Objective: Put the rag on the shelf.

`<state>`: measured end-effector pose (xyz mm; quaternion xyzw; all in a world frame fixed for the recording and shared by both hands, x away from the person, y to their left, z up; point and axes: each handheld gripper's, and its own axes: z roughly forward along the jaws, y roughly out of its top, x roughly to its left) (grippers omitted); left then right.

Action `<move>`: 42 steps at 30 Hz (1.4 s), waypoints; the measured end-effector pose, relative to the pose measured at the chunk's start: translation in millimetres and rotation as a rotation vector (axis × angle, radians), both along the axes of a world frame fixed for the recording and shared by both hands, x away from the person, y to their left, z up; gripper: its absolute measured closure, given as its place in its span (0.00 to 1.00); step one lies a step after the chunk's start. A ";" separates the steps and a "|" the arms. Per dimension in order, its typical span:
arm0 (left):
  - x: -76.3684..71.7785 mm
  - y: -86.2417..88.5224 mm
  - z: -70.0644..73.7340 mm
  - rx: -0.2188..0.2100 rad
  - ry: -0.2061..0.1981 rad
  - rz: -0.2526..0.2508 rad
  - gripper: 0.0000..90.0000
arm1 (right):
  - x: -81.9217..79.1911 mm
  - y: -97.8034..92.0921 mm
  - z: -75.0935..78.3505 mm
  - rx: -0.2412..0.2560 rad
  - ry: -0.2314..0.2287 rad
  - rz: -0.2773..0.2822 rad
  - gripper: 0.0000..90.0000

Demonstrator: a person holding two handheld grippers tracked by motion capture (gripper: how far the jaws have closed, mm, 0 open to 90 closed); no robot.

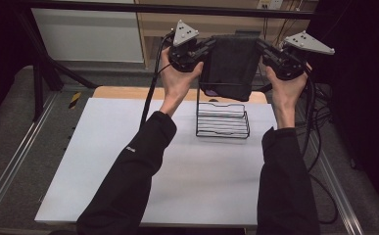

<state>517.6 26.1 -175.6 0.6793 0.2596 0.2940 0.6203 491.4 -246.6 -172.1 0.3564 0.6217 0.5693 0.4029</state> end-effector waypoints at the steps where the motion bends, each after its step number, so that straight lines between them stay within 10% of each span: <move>1: -0.3 -0.6 -2.1 0.007 0.001 -0.002 0.91 | -0.3 -0.8 -2.6 0.001 0.005 0.000 0.91; 42: -39.1 12.5 -22.8 0.069 -0.029 -0.092 0.91 | -45.8 -6.2 -23.6 -0.053 0.017 0.087 0.91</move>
